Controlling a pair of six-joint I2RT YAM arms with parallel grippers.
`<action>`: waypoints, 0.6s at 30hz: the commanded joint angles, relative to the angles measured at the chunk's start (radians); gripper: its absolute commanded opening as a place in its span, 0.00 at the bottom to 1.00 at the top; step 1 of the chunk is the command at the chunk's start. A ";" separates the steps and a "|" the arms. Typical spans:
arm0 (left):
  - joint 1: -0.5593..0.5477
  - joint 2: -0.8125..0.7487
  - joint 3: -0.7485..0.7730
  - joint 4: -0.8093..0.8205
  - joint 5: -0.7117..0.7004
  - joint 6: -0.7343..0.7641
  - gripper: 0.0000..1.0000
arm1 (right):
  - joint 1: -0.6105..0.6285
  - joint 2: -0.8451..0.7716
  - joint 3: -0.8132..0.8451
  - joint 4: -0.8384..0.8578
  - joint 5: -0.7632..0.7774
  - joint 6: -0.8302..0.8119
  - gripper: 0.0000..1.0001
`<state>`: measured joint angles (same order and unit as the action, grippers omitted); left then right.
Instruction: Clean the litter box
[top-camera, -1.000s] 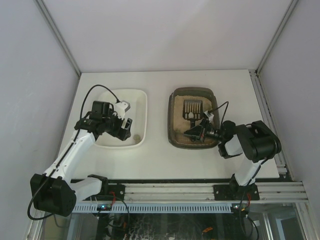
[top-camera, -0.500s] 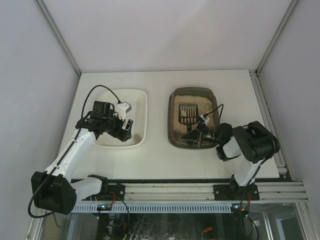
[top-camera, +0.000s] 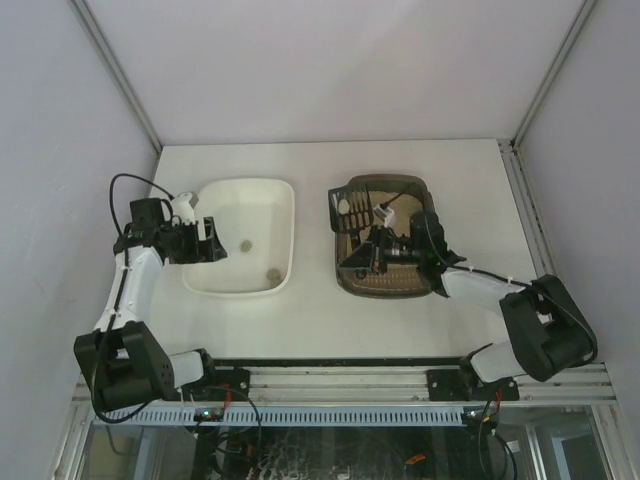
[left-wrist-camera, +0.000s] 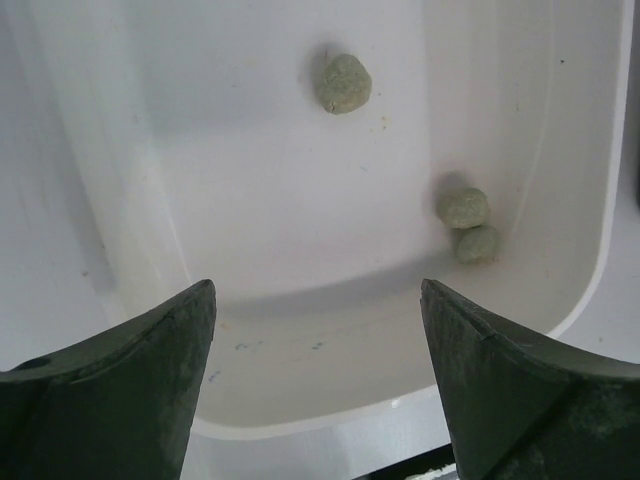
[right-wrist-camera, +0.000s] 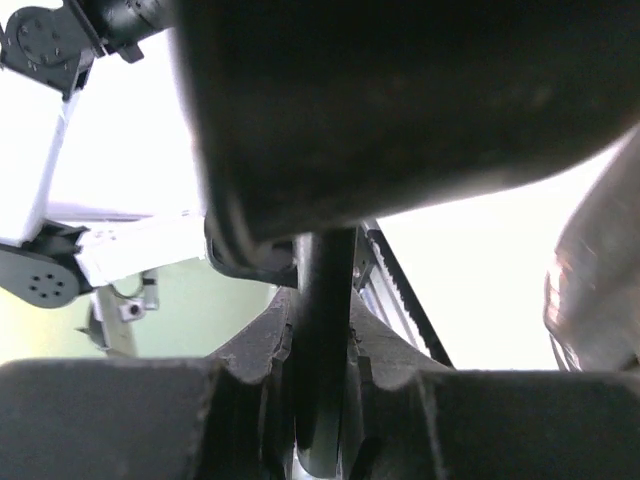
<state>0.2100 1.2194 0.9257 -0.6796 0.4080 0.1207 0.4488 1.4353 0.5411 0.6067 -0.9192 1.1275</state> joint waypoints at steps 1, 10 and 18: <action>0.059 0.016 0.046 -0.031 0.177 -0.016 0.86 | 0.090 -0.041 0.206 -0.537 0.117 -0.331 0.00; 0.085 -0.044 0.023 0.017 0.110 -0.079 0.88 | 0.399 0.234 0.749 -1.211 0.593 -0.641 0.00; 0.089 -0.039 0.025 0.025 0.056 -0.112 0.88 | 0.588 0.458 1.122 -1.520 1.037 -0.748 0.00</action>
<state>0.2878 1.2022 0.9257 -0.6899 0.4789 0.0425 0.9688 1.8366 1.4879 -0.6849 -0.1959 0.4873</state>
